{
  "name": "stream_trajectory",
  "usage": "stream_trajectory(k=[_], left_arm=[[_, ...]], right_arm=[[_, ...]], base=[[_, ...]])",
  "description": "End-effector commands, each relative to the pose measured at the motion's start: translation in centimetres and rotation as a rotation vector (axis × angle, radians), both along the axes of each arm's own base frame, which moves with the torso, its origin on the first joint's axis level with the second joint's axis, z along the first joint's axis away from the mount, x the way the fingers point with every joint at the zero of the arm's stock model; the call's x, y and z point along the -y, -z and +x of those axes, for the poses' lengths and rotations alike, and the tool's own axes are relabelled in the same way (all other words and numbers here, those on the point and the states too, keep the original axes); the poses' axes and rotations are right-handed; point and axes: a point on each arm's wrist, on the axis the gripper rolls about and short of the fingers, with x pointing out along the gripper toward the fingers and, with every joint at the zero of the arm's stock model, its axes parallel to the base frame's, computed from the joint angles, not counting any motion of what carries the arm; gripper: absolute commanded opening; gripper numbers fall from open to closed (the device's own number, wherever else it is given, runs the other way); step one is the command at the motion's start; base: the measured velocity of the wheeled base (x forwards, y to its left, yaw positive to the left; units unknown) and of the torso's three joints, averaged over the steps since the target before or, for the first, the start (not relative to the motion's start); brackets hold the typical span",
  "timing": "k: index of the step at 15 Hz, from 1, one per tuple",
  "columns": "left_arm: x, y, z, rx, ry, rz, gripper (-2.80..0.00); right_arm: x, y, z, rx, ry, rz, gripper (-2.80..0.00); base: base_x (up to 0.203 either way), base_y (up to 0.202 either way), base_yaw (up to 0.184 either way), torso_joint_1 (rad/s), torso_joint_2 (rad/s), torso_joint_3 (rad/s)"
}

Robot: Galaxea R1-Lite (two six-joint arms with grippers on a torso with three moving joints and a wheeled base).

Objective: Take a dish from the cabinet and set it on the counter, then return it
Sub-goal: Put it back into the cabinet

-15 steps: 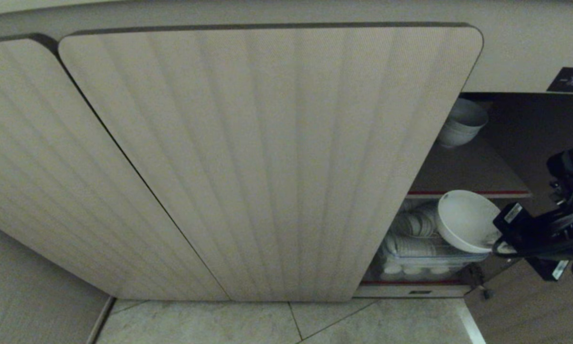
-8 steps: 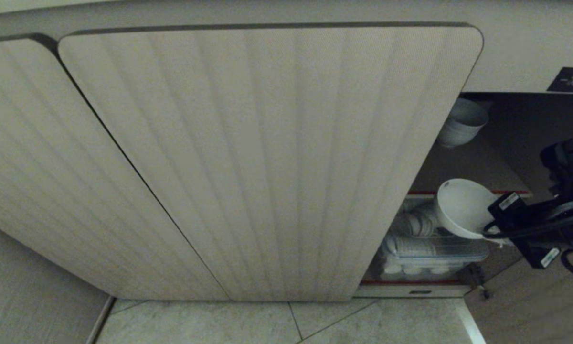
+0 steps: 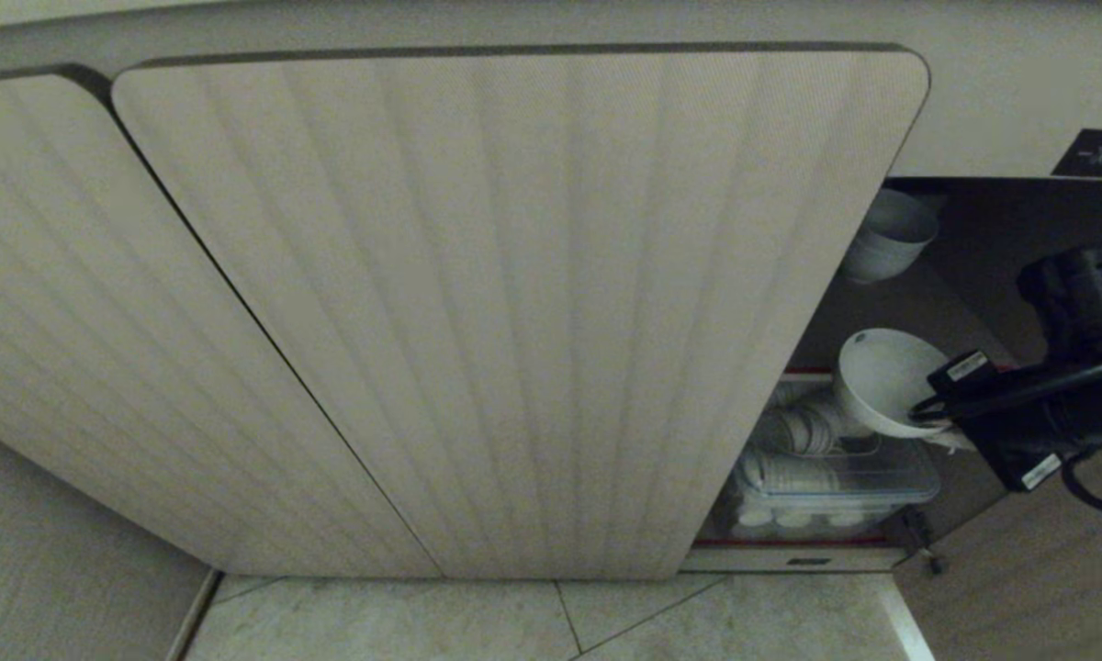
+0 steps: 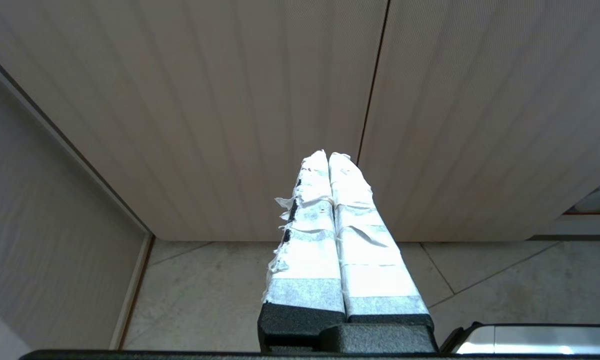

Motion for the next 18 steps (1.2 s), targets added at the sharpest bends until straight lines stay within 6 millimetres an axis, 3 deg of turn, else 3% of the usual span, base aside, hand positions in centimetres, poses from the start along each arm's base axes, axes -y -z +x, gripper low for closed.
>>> stream_trajectory(k=[1,18], left_arm=[[0.0,0.0,0.0,0.001,0.000,-0.001,-2.80],[0.0,0.0,0.0,0.001,0.000,-0.001,-2.80]], right_arm=[[0.0,-0.1,0.6,-0.002,0.017,0.016,-2.80],[0.1,-1.1,2.8,0.019,0.252,0.158,-2.80]], base=[[0.000,0.000,0.000,0.000,0.00,0.000],[0.000,0.000,0.000,0.000,0.00,0.000]])
